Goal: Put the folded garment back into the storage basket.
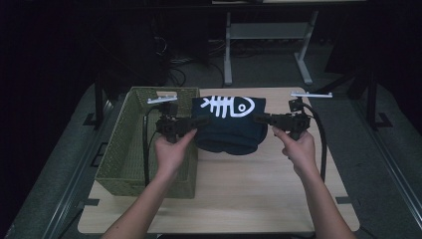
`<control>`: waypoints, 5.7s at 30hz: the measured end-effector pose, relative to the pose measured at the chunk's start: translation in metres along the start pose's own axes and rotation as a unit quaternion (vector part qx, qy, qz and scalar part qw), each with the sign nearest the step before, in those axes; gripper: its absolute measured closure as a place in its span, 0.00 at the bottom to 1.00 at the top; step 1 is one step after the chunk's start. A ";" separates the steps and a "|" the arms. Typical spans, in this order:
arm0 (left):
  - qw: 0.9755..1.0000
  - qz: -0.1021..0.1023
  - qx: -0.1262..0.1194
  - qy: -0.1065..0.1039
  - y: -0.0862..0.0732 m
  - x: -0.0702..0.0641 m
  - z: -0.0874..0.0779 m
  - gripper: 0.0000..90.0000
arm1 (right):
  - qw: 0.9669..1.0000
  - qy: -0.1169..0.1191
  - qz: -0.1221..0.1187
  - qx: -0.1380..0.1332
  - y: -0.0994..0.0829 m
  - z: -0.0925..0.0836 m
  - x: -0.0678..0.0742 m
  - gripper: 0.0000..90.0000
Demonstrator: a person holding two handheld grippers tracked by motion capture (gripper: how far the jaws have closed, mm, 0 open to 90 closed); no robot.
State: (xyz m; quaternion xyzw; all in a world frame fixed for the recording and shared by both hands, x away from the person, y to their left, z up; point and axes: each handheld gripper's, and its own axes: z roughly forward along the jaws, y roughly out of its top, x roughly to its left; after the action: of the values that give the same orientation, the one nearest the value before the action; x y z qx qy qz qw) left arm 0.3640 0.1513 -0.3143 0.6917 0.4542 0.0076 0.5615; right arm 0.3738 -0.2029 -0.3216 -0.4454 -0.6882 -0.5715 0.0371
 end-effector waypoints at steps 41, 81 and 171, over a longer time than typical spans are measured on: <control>0.998 -0.032 -0.035 0.047 0.000 0.050 -0.074 0.74 | 0.998 0.039 -0.023 0.032 0.021 0.084 0.045 0.79; 0.993 -0.065 -0.040 0.094 -0.007 0.103 -0.133 0.72 | 0.995 0.069 -0.011 0.064 0.014 0.174 0.071 0.79; 0.988 -0.039 -0.019 0.148 -0.006 0.107 -0.135 0.46 | 0.994 0.080 -0.048 0.049 -0.008 0.178 0.063 0.39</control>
State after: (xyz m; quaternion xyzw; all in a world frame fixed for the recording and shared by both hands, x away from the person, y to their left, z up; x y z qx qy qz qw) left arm 0.3530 0.3231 -0.3231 0.6540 0.5586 0.0966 0.5009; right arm 0.4119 -0.0203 -0.3534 -0.3622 -0.7308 -0.5722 0.0861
